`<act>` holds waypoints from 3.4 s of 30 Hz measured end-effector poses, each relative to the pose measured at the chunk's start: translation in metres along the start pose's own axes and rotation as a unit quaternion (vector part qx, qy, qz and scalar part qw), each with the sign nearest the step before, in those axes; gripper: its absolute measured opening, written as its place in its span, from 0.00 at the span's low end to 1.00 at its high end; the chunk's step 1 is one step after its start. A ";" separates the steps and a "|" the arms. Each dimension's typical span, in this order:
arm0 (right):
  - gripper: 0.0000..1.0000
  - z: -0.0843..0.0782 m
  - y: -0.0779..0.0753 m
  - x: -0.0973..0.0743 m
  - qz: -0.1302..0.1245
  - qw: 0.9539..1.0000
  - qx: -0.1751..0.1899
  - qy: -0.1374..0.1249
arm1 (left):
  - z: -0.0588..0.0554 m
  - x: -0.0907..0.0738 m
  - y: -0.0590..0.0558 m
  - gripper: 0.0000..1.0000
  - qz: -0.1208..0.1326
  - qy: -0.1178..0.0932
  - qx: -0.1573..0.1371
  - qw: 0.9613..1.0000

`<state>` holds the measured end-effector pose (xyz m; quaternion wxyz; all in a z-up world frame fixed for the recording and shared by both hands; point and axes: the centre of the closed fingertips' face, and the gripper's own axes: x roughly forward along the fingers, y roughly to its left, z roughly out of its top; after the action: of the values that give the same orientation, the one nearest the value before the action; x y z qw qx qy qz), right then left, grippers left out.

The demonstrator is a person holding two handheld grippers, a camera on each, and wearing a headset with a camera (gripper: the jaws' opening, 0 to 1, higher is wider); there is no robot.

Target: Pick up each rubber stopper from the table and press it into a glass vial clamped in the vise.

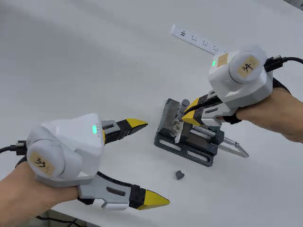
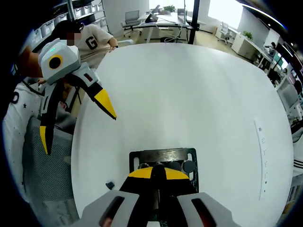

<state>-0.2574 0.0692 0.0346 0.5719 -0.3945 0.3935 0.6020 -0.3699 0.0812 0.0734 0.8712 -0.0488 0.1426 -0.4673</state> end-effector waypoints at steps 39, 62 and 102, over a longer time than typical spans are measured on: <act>0.01 -0.001 0.004 0.005 0.024 0.997 -0.031 0.067 | 0.004 0.001 0.005 0.87 0.003 -0.009 -0.003 1.000; 0.00 -0.002 0.003 0.009 0.022 0.995 -0.037 0.084 | 0.007 0.002 0.007 0.87 0.004 -0.010 0.001 1.000; 0.02 0.000 0.002 0.006 -0.002 0.998 -0.037 0.048 | 0.012 -0.008 0.001 0.87 0.005 0.006 0.018 1.000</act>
<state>-0.2594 0.0710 0.0290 0.5389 -0.4447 0.3965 0.5955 -0.3696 0.0873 0.0860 0.8733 -0.0295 0.1399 -0.4657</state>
